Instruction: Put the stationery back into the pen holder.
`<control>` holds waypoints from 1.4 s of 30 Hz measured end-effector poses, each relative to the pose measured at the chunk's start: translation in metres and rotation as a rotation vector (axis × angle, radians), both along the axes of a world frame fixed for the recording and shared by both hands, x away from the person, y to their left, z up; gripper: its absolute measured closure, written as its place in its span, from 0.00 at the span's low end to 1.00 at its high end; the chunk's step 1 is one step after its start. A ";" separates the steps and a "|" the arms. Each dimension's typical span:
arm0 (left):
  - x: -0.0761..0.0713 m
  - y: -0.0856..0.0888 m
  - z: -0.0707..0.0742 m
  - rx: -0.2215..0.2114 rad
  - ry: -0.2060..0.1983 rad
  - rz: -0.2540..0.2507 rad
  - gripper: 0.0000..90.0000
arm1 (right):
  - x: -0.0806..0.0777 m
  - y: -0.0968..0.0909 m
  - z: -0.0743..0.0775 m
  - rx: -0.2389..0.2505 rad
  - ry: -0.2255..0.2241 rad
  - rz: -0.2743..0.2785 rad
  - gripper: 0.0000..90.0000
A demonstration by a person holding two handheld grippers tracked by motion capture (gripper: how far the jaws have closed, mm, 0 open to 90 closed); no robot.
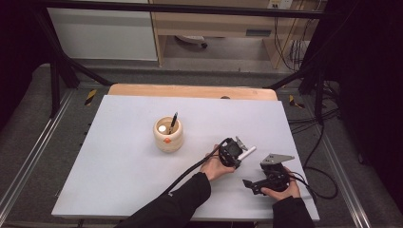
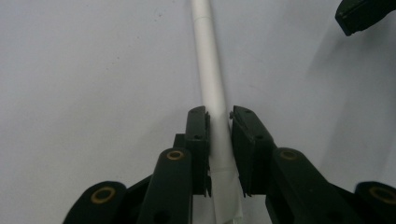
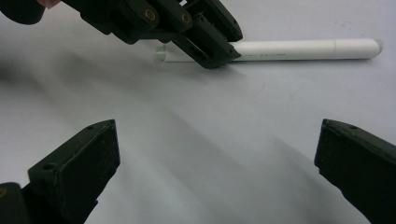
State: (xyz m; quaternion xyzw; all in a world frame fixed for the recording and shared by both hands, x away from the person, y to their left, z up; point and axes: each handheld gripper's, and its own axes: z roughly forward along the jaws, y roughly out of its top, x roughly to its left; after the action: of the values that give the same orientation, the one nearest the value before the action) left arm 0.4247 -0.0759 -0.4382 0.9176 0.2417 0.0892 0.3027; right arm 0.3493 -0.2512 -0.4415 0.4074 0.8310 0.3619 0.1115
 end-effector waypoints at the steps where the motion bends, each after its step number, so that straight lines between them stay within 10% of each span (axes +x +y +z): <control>1: 0.000 0.000 0.000 0.000 0.002 0.003 0.85 | 0.000 0.000 0.000 0.000 0.000 0.001 0.01; 23: -0.001 0.010 0.012 -0.005 0.005 -0.022 0.87 | 0.000 0.001 0.000 -0.004 0.004 0.005 0.01; 42: -0.015 0.080 0.035 -0.024 0.015 -0.052 0.87 | 0.000 0.009 0.003 -0.019 -0.022 0.024 0.01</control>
State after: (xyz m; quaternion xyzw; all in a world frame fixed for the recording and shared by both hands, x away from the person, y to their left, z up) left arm 0.4095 0.0038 -0.4036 0.9205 0.2211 0.0712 0.3142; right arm 0.3498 -0.2417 -0.4382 0.3921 0.8380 0.3600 0.1201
